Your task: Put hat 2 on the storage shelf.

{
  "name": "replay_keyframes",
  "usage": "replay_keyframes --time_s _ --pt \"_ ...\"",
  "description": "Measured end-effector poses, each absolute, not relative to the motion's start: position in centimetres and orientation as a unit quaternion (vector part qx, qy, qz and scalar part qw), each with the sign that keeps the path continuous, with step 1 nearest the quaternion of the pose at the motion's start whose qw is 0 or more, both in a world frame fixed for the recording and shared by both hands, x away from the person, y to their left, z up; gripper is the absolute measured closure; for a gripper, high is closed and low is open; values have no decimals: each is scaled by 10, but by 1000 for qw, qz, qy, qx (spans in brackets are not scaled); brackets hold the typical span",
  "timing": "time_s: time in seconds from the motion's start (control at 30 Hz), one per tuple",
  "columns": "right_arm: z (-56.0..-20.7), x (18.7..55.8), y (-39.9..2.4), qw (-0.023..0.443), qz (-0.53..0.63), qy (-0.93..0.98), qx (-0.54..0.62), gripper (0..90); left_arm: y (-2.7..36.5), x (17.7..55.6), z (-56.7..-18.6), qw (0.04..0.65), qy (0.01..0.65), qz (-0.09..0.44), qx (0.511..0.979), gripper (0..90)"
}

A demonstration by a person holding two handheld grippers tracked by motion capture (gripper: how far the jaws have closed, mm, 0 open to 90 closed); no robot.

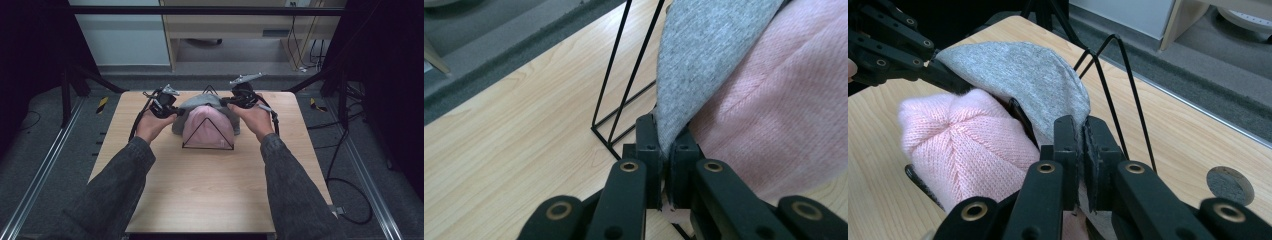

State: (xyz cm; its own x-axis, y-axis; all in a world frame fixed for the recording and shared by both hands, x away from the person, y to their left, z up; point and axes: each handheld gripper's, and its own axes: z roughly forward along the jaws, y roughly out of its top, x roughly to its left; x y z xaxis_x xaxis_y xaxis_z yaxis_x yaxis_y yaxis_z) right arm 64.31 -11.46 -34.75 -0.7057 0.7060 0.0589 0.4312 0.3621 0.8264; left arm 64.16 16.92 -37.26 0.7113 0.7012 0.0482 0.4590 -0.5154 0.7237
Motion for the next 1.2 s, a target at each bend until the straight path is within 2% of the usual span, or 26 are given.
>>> replay_keyframes --time_s 0.37,0.7,0.87,0.93,1.1,1.2 --pt "-349 644 -115 155 437 812 356 817 172 640 -377 350 345 169 855 846" --pt "-348 640 -115 166 425 807 376 493 176 632 -379 366 346 170 847 759" --pt "-345 634 -114 186 430 798 379 352 177 623 -375 370 346 188 841 634" --pt "-344 630 -114 192 430 795 382 300 178 619 -373 371 347 194 839 557" --pt "-340 620 -118 199 431 789 389 227 180 609 -366 371 347 200 838 390" --pt "-335 612 -122 211 441 779 392 214 180 602 -362 373 347 207 835 302"
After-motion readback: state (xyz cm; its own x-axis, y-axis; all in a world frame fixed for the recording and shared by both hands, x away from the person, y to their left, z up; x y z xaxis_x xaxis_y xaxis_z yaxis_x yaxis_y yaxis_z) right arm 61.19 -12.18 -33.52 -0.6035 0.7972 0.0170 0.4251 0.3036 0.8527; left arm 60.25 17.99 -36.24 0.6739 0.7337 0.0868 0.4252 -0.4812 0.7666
